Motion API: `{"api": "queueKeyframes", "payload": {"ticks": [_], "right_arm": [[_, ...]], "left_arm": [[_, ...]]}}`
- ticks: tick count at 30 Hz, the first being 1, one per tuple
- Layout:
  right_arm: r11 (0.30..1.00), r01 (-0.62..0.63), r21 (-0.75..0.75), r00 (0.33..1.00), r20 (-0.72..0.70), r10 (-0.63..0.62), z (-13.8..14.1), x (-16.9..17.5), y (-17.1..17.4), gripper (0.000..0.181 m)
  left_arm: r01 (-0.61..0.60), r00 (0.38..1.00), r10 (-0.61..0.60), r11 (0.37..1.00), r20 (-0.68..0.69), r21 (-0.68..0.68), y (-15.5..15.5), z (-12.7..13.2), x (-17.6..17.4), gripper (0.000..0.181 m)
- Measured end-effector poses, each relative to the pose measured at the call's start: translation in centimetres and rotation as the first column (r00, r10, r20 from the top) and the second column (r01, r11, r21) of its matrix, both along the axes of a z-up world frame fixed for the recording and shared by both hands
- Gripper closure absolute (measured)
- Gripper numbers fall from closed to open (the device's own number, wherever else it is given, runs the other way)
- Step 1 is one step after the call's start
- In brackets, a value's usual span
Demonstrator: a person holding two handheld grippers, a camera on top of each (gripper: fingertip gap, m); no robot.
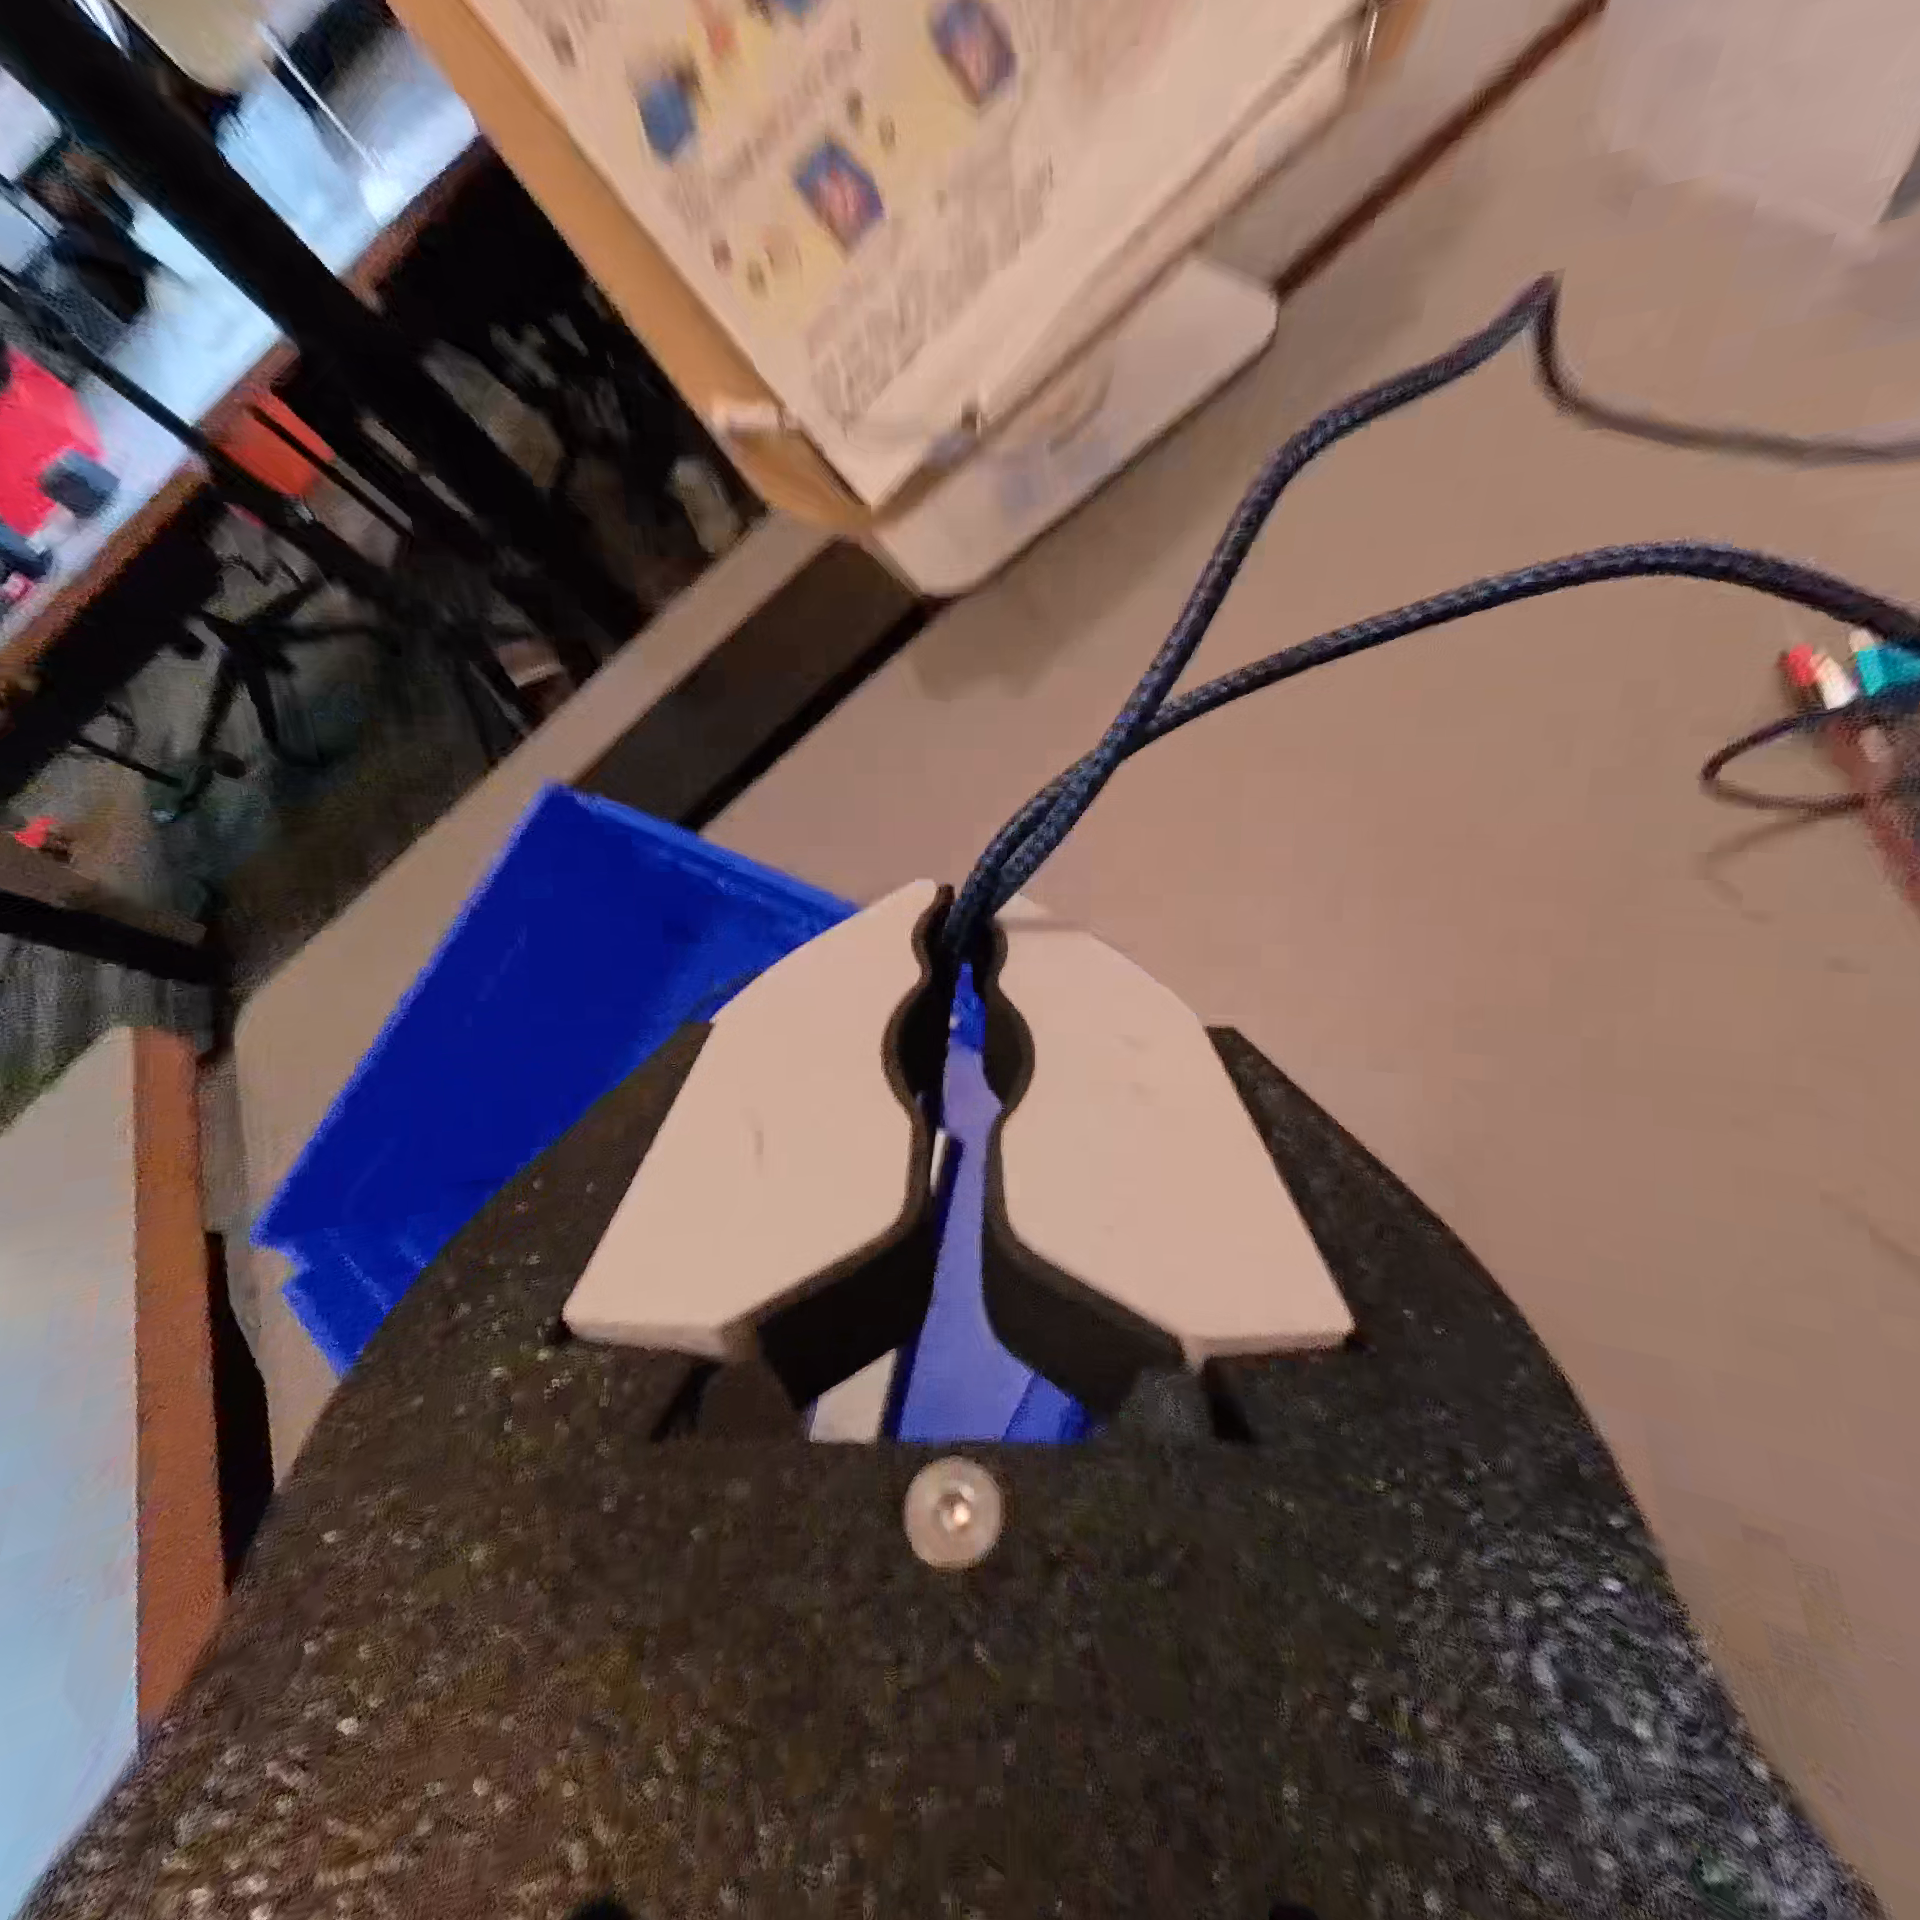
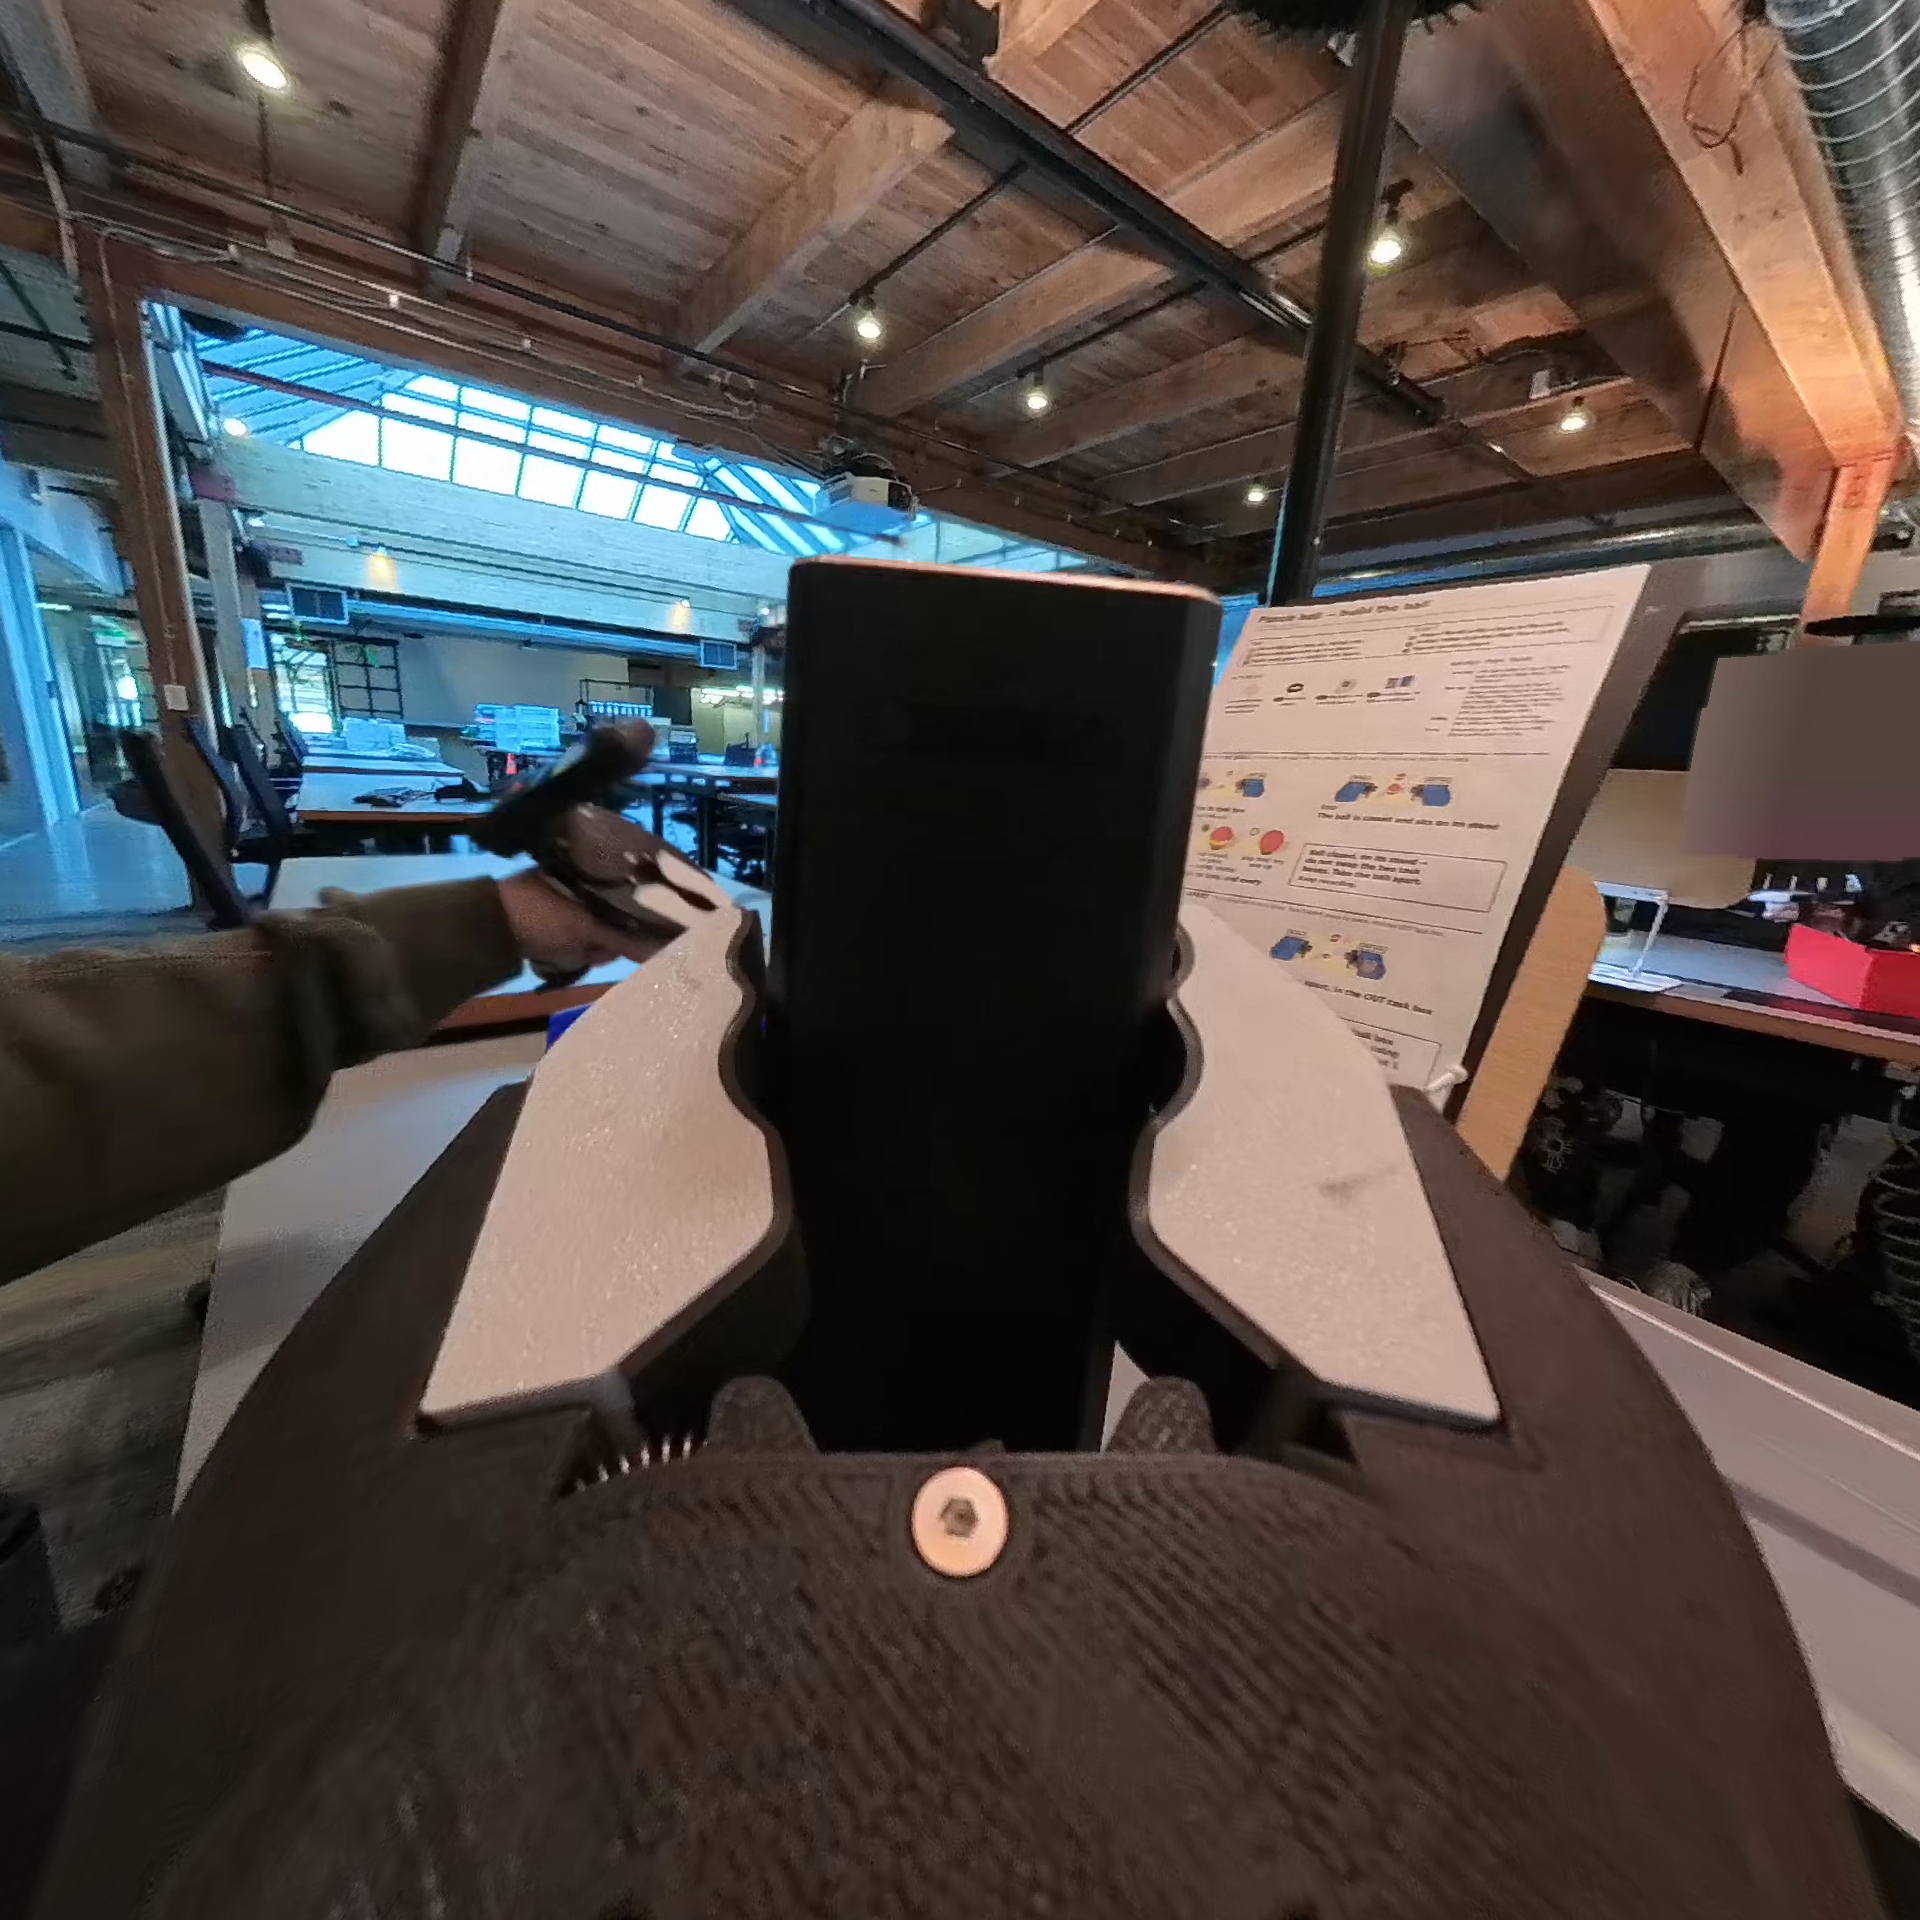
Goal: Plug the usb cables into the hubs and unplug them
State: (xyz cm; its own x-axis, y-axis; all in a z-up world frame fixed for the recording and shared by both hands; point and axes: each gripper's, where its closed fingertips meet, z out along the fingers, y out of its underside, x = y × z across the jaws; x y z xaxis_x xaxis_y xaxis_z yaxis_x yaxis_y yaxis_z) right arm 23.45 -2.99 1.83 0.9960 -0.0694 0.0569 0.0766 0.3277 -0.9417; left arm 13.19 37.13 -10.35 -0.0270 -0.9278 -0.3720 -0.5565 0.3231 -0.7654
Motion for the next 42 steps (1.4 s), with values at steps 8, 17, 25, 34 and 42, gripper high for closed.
{"api": "queueKeyframes", "payload": {"ticks": [8, 17, 25, 34, 42], "right_arm": [[0.999, -0.035, 0.030, 0.995, -0.095, 0.037, -1.1, 1.5, 1.2, 0.109], [0.962, -0.272, -0.002, 0.958, -0.100, 0.270, -2.8, -1.2, 2.5, 0.109], [0.876, -0.474, -0.086, 0.877, -0.140, 0.460, -5.6, -4.4, 5.1, 0.110], [0.797, -0.561, -0.223, 0.826, -0.088, 0.557, -8.1, -10.3, 8.3, 0.109], [0.845, -0.511, -0.155, 0.859, -0.063, 0.508, -8.1, -9.5, 8.7, 0.107]], "left_arm": [[0.089, 0.987, -0.108, 0.984, 0.120, 0.153, -11.1, 7.6, 4.3, 0.179], [0.538, 0.683, -0.597, 0.801, -0.420, -0.264, -22.6, -5.2, 1.0, 0.119], [0.726, 0.686, -0.691, 0.626, 0.228, -0.285, -30.7, 9.3, 1.6, 0.101], [0.753, 0.646, -0.747, 0.588, 0.159, -0.294, -36.2, 6.7, 3.9, 0.108], [0.717, 0.696, -0.686, 0.651, 0.214, -0.248, -35.4, 6.8, 4.5, 0.115]]}}
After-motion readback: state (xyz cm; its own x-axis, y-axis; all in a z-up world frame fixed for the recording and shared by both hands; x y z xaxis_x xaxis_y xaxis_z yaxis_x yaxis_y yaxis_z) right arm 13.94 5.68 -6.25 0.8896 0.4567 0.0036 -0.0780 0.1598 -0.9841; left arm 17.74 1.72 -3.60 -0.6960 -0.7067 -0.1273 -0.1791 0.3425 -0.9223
